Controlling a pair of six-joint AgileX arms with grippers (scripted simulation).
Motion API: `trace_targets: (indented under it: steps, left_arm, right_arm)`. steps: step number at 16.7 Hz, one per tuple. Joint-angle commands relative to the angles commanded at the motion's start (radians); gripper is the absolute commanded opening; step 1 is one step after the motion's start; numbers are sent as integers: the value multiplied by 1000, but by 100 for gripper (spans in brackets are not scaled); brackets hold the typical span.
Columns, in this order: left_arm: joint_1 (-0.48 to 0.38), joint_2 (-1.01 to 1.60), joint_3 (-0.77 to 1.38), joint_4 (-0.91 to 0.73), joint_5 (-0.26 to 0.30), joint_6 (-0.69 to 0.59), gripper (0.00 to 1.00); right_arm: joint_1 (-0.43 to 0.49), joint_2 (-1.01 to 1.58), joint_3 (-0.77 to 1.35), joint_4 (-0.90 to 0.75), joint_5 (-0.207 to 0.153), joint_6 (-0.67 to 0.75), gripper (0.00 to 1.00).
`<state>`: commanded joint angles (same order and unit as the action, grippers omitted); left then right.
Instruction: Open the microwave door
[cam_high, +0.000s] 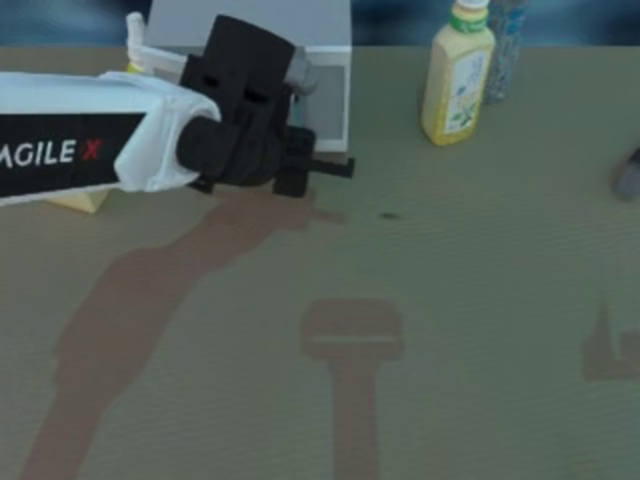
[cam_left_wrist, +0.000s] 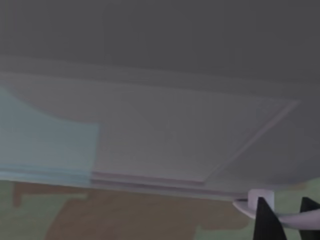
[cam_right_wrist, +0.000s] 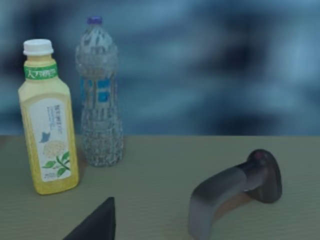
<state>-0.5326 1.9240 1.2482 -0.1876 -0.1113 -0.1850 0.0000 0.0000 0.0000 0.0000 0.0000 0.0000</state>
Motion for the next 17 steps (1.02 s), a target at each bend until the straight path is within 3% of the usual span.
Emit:
trace_targets:
  steps: [7, 17]
  left_arm:
    - [24, -30, -44, 17, 33, 55, 0]
    - [24, -30, -44, 17, 33, 55, 0]
  right_arm:
    - [0, 0, 0, 0, 0, 0, 100]
    - [0, 0, 0, 0, 0, 0, 100]
